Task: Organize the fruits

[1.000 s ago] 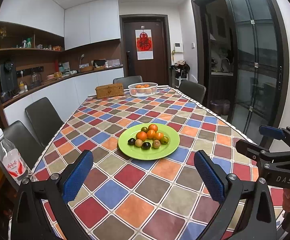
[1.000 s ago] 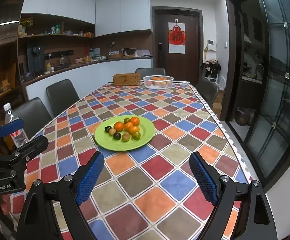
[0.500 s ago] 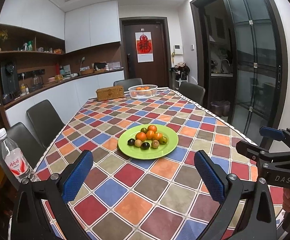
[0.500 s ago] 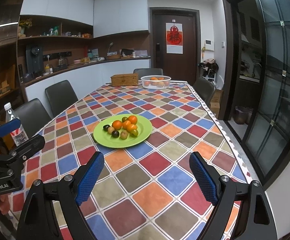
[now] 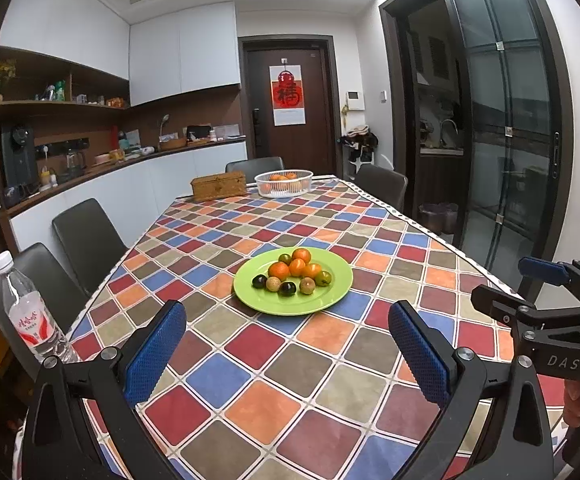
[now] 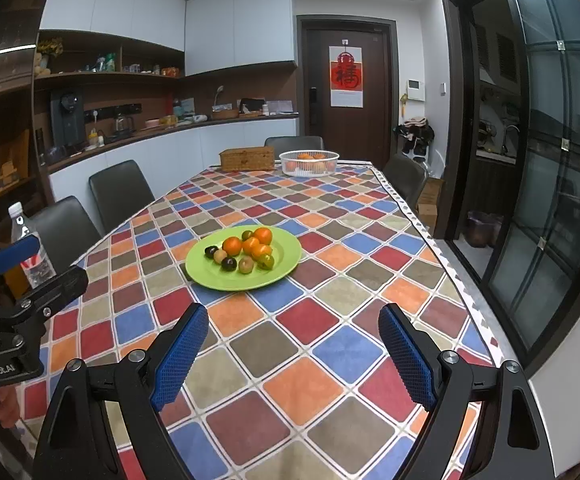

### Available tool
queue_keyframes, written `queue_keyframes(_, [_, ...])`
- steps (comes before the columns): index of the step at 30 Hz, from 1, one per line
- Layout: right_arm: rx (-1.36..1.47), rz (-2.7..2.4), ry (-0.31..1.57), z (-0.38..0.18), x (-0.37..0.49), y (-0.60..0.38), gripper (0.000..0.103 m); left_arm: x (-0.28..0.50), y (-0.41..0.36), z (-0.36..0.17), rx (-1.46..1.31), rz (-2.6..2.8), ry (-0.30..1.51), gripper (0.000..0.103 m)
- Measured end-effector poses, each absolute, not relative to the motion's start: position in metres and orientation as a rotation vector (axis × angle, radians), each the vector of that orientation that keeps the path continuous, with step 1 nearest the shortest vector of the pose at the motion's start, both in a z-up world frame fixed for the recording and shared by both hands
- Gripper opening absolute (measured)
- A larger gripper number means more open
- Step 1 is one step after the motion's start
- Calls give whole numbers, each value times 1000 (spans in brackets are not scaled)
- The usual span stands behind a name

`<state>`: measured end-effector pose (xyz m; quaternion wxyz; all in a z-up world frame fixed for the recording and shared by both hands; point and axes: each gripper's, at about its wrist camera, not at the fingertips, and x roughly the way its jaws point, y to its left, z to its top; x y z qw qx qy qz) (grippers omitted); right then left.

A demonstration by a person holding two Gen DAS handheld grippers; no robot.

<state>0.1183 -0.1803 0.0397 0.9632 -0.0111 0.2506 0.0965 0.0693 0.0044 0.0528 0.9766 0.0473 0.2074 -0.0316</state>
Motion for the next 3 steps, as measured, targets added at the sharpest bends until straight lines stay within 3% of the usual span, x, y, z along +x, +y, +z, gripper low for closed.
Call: queue_keyframes(3, [-18, 196, 514, 36, 116, -183, 88, 69, 4, 51, 96, -61, 424, 103])
